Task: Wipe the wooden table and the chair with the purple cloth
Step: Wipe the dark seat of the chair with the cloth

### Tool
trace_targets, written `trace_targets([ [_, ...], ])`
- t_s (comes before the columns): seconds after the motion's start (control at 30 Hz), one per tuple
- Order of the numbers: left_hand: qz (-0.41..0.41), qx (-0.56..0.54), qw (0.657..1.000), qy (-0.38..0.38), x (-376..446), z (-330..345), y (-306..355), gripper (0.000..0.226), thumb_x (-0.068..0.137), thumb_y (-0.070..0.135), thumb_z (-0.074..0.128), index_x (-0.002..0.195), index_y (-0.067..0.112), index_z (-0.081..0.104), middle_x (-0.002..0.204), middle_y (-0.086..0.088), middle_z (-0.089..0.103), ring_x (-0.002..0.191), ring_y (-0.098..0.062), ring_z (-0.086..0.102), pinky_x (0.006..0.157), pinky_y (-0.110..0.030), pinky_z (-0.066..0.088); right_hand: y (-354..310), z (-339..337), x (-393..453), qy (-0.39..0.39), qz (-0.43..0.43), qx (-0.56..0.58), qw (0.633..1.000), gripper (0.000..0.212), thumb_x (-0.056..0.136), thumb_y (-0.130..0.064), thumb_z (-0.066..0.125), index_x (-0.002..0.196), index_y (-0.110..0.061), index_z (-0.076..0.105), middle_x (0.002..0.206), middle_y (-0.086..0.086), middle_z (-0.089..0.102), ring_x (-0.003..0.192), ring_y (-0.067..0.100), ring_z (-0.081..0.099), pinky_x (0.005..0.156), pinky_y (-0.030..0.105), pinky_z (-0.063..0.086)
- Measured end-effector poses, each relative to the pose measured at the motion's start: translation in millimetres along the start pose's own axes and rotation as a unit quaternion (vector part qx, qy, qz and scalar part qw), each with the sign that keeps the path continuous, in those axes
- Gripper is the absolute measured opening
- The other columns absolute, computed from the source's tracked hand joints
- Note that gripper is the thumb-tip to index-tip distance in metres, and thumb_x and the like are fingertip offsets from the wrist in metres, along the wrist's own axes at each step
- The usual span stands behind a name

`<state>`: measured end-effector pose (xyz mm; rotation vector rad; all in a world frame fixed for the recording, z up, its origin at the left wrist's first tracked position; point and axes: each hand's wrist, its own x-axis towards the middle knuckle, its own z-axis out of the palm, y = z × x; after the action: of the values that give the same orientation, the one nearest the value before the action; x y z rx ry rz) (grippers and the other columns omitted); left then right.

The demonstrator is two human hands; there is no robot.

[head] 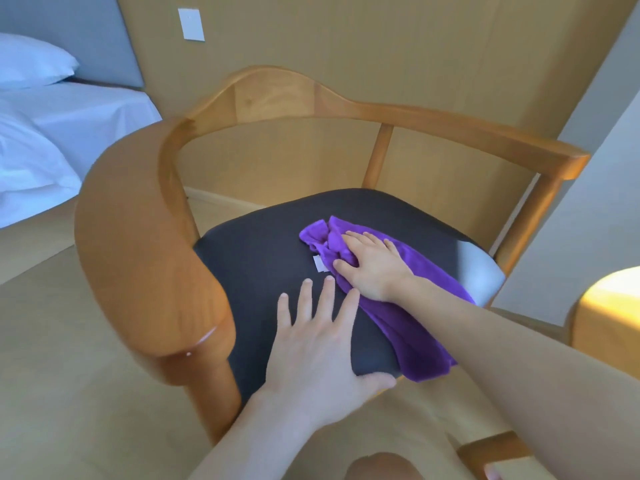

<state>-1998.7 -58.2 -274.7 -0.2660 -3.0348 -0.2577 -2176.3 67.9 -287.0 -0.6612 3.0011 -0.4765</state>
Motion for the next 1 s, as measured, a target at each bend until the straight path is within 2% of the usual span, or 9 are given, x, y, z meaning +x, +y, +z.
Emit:
trace_targets([
  [0.1,-0.014,0.008,0.996,-0.090,-2.2,10.5,-5.1,0.139,0.052,0.095,0.055,0.155,0.034,-0.016,0.166,-0.006,-0.022,0.150,-0.038,-0.022,0.118,-0.065,-0.007,-3.3,-2.3,-1.3,0.006,0.001,0.016,1.000,0.061,0.099,-0.051,0.043,0.156,-0.030,0.034,0.165,-0.008,0.029,0.154,0.020,0.019,0.124,0.051,0.009],
  [0.17,-0.013,0.033,0.995,-0.097,-1.7,13.8,-11.6,0.144,0.051,0.089,0.065,0.153,0.034,-0.020,0.165,-0.008,-0.024,0.149,-0.041,-0.023,0.116,-0.067,-0.009,-4.3,-9.2,3.8,0.009,-0.005,0.021,1.000,0.052,0.101,-0.046,0.044,0.150,-0.028,0.044,0.160,-0.006,0.039,0.150,0.021,0.028,0.123,0.053,0.017],
  [0.27,0.000,0.065,0.995,-0.074,-1.4,15.6,-16.8,0.133,0.062,0.074,0.069,0.152,0.034,-0.020,0.166,-0.009,-0.019,0.150,-0.045,-0.015,0.117,-0.066,-0.003,-6.1,-13.5,6.3,0.022,-0.034,0.044,0.998,0.019,0.104,-0.033,0.044,0.102,-0.024,0.060,0.119,-0.004,0.063,0.121,0.024,0.053,0.108,0.053,0.038],
  [0.33,0.009,0.076,0.995,-0.069,-2.6,17.5,-19.5,0.127,0.067,0.069,0.066,0.152,0.033,-0.021,0.166,-0.010,-0.018,0.150,-0.045,-0.012,0.118,-0.065,0.001,-8.5,-14.9,6.2,0.031,-0.032,0.062,0.997,0.023,0.105,-0.029,0.042,0.089,-0.018,0.055,0.101,-0.004,0.063,0.103,0.024,0.056,0.102,0.052,0.042],
  [0.5,0.040,0.074,0.995,-0.049,-8.9,13.1,-63.4,0.123,0.062,0.078,0.054,0.153,0.041,-0.020,0.167,-0.002,-0.014,0.153,-0.037,-0.007,0.121,-0.058,0.006,-19.0,-4.1,9.2,0.049,-0.055,0.079,0.994,0.026,0.106,-0.030,0.041,0.101,-0.011,0.059,0.108,0.001,0.066,0.104,0.025,0.056,0.102,0.052,0.042],
  [0.57,0.055,0.068,0.996,-0.036,-10.3,9.1,-91.4,0.122,0.058,0.081,0.050,0.153,0.045,-0.019,0.168,0.003,-0.012,0.153,-0.032,-0.006,0.122,-0.054,0.007,-29.7,4.4,12.8,0.049,-0.062,0.064,0.995,0.029,0.104,-0.039,0.042,0.114,-0.017,0.058,0.126,-0.002,0.063,0.122,0.024,0.052,0.110,0.053,0.035],
  [0.7,0.072,0.043,0.995,-0.048,-7.4,1.4,-144.3,0.125,0.053,0.083,0.054,0.151,0.053,-0.017,0.167,0.015,-0.013,0.154,-0.021,-0.010,0.123,-0.048,0.004,-62.8,21.5,30.0,0.015,-0.011,0.012,1.000,0.066,0.095,-0.066,0.037,0.148,-0.028,0.040,0.161,-0.006,0.034,0.152,0.026,0.021,0.123,0.056,0.010],
  [0.9,0.033,-0.016,0.995,-0.096,2.9,-22.4,-218.9,0.135,0.040,0.102,0.056,0.153,0.056,-0.004,0.157,0.038,-0.017,0.146,0.007,-0.022,0.121,-0.029,-0.001,-113.6,42.6,65.0,0.023,0.016,0.028,0.999,0.059,0.094,-0.054,0.039,0.147,-0.029,0.041,0.158,-0.006,0.037,0.152,0.030,0.019,0.121,0.059,0.005],
  [1.0,-0.035,-0.139,0.984,-0.107,17.4,-30.6,-232.2,0.114,0.049,0.102,0.050,0.149,0.056,0.021,0.155,0.045,0.004,0.144,0.015,-0.012,0.123,-0.031,0.001,-128.5,46.6,74.3,0.041,0.009,0.049,0.998,0.050,0.093,-0.045,0.040,0.139,-0.028,0.049,0.146,-0.005,0.049,0.143,0.026,0.032,0.121,0.058,0.009],
])
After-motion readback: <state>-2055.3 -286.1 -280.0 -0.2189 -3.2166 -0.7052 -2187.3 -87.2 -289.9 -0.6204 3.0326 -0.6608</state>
